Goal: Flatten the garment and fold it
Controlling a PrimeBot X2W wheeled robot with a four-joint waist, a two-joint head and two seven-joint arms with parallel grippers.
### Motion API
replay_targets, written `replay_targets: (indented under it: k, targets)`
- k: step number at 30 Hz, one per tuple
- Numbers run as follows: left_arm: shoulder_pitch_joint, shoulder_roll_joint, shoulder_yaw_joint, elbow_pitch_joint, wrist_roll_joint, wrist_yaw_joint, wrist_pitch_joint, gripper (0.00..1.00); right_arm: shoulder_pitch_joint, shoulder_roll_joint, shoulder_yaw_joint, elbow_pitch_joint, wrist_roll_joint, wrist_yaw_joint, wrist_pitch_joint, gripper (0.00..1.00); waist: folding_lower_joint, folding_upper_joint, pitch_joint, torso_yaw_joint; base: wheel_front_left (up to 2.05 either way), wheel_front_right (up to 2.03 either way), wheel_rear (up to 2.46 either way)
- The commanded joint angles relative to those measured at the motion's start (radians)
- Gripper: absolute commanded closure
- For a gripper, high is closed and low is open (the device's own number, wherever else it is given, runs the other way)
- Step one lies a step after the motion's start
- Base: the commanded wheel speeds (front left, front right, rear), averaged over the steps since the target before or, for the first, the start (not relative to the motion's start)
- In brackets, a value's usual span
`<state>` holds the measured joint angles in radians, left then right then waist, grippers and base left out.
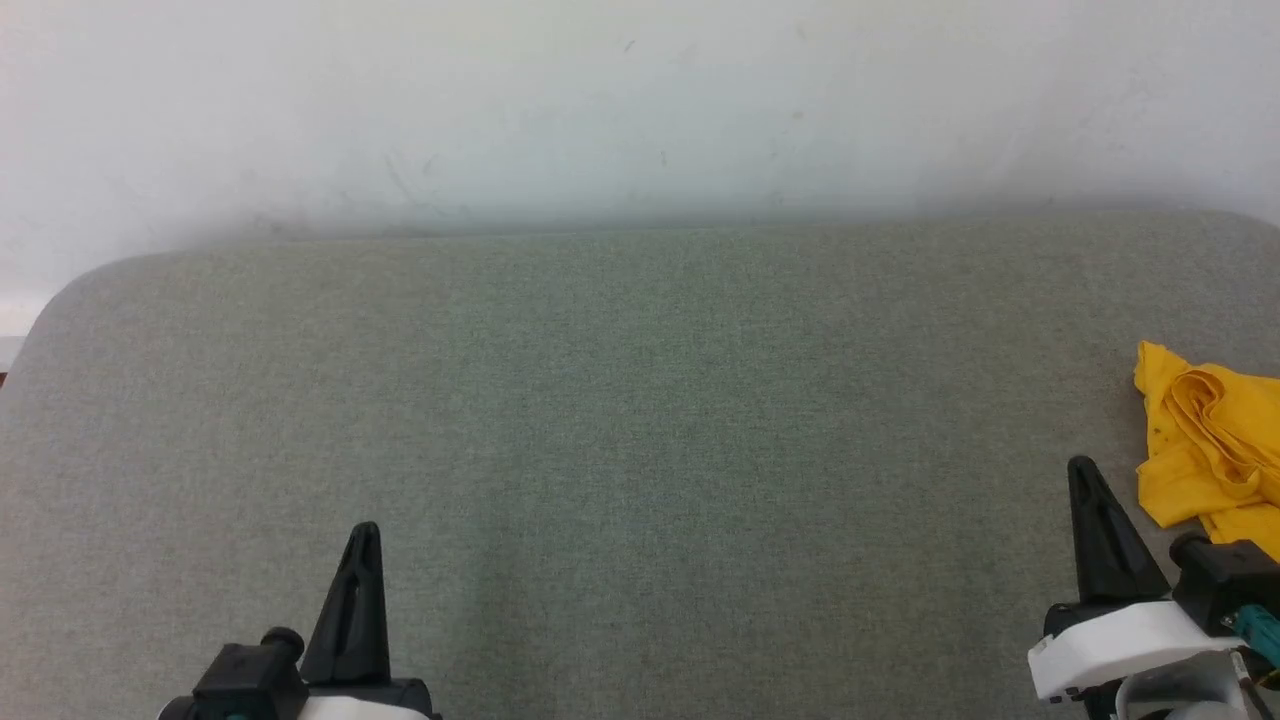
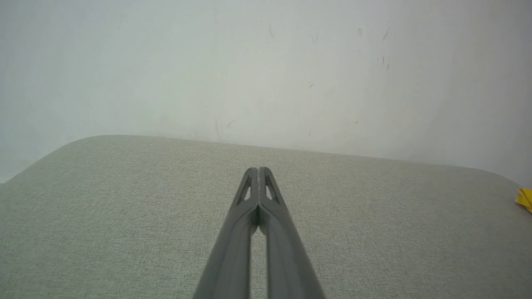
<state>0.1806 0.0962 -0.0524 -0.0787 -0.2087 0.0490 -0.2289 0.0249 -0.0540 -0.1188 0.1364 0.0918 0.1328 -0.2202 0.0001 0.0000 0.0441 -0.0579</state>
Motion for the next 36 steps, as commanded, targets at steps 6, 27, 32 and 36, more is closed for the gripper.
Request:
replay_targets:
  k: [6, 27, 32, 36]
  targets:
    - [-0.027, -0.007, 0.007, 0.008, 0.029, -0.008, 0.017, 1.0, -0.004, 0.001, 0.011, -0.014, -0.011, 0.0, 0.016, 1.0, 0.0, 0.0, -0.003, 0.004, 0.0, 0.0, 0.0]
    - [-0.057, -0.015, 0.016, 0.022, 0.063, -0.016, 0.058, 1.0, -0.008, 0.001, 0.032, -0.038, -0.026, -0.001, 0.055, 1.0, 0.0, 0.0, -0.011, 0.014, 0.0, 0.0, 0.0]
    - [-0.064, -0.016, 0.018, 0.025, 0.072, -0.018, 0.068, 1.0, -0.009, 0.001, 0.037, -0.044, -0.03, -0.001, 0.065, 1.0, 0.0, 0.0, -0.013, 0.017, 0.0, 0.0, 0.0]
    - [-0.07, -0.018, 0.02, 0.028, 0.079, -0.019, 0.076, 1.0, -0.01, 0.002, 0.041, -0.048, -0.033, -0.001, 0.073, 1.0, 0.0, 0.0, -0.014, 0.019, 0.0, 0.0, 0.0]
